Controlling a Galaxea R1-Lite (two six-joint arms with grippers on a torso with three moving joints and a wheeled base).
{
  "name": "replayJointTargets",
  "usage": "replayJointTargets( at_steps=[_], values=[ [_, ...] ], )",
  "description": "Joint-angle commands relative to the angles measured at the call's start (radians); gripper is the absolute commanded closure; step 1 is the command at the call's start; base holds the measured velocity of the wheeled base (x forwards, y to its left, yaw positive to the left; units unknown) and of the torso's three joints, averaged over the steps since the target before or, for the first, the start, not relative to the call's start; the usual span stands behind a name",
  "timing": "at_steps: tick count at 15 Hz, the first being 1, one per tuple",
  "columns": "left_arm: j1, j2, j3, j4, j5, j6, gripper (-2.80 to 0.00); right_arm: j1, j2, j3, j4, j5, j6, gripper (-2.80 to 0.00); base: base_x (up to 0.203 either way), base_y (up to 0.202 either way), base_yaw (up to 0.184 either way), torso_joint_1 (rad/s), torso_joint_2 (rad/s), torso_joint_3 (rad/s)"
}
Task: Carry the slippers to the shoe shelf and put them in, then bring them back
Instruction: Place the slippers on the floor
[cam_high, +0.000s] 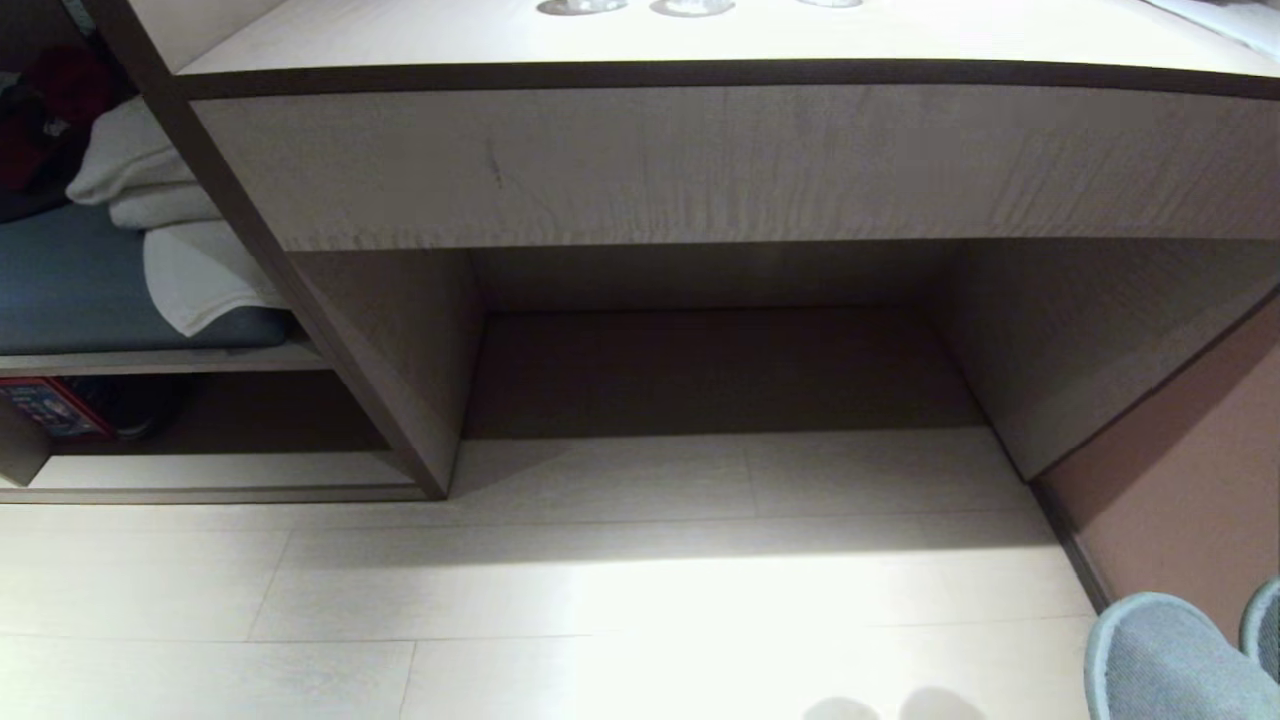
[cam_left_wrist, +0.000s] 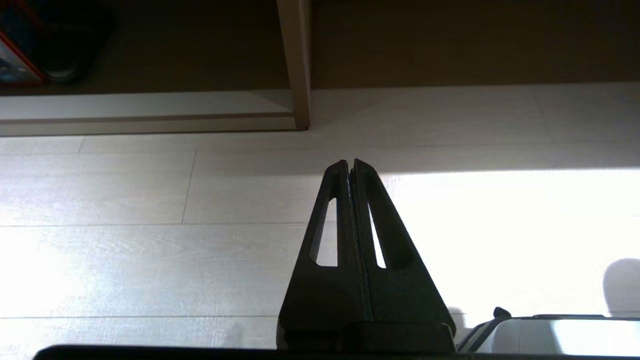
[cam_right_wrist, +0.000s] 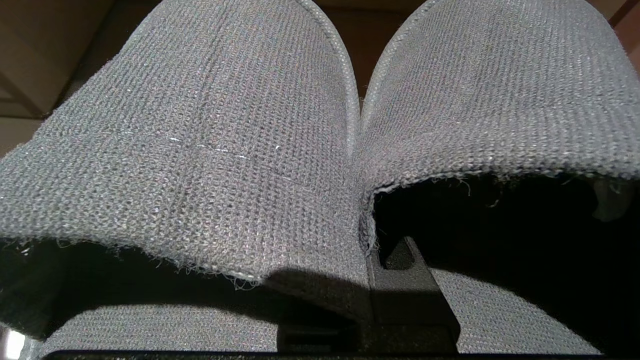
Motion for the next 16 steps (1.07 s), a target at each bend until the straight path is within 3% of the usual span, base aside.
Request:
replayJointTargets(
  at_steps=[1,16],
  values=[
    [0.0,0.001,0.0,-0.001,0.0,0.0,0.0,0.0,0.001,0.002,0.0,0.0,0.0,0.0,0.0,0.0,0.0,0.002,0.0,-0.195],
    [0.0,0.001,0.0,-0.001,0.001,0.0,0.0,0.0,0.001,0.002,0.0,0.0,0.0,0.0,0.0,0.0,0.0,0.002,0.0,-0.197]
  ],
)
